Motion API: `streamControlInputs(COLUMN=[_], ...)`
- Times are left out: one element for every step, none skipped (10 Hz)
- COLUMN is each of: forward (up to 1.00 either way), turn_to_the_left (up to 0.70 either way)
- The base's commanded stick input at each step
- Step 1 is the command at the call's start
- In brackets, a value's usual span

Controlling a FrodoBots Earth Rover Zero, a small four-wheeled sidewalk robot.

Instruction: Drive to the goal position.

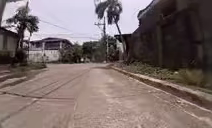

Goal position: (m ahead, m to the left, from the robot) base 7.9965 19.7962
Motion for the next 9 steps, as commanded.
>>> streamControlInputs(forward=[1.00,1.00,1.00,1.00,1.00,1.00,1.00,1.00,1.00], turn_to_the_left=[0.31,0.05,0.03,0.03,0.05,0.36,0.43,0.43,0.43])
